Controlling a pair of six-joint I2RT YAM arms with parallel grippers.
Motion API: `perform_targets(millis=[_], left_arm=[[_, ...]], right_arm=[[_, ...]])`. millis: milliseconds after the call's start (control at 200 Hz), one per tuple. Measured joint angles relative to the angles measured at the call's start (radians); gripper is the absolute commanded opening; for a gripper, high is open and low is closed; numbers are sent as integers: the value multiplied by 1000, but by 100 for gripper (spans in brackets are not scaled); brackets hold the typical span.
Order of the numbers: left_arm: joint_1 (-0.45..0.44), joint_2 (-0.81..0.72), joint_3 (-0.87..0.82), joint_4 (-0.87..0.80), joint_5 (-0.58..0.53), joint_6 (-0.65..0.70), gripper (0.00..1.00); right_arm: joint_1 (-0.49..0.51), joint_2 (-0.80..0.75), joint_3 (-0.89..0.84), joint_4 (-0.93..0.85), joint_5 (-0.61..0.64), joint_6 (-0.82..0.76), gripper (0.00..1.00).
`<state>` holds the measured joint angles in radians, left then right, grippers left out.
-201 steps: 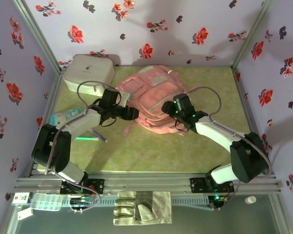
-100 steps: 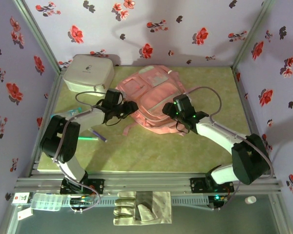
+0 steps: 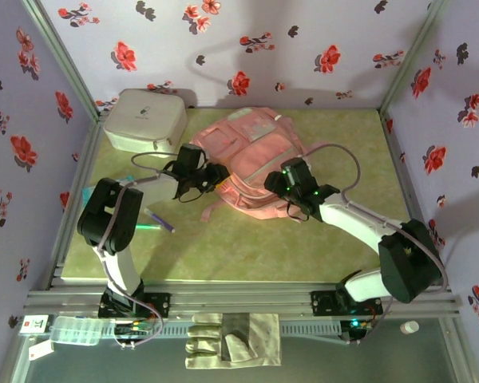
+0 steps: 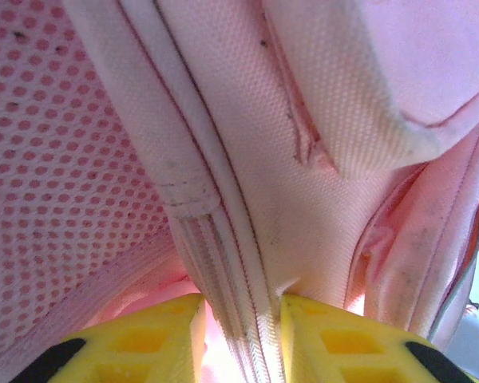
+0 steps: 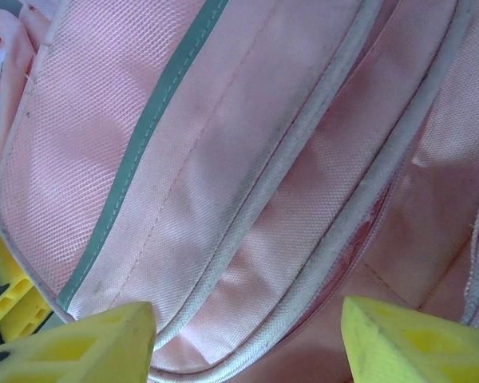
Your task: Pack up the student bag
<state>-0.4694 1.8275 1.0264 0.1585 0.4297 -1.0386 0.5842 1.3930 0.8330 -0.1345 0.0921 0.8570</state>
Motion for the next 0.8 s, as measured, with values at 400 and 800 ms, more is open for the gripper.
perform_targets(millis=[400, 800], left_arm=[[-14, 6, 20, 20, -1, -56, 14], [-32, 6, 33, 20, -4, -63, 14]], right_arm=[[138, 19, 48, -77, 79, -73, 60], [318, 260, 215, -118, 126, -50, 43]])
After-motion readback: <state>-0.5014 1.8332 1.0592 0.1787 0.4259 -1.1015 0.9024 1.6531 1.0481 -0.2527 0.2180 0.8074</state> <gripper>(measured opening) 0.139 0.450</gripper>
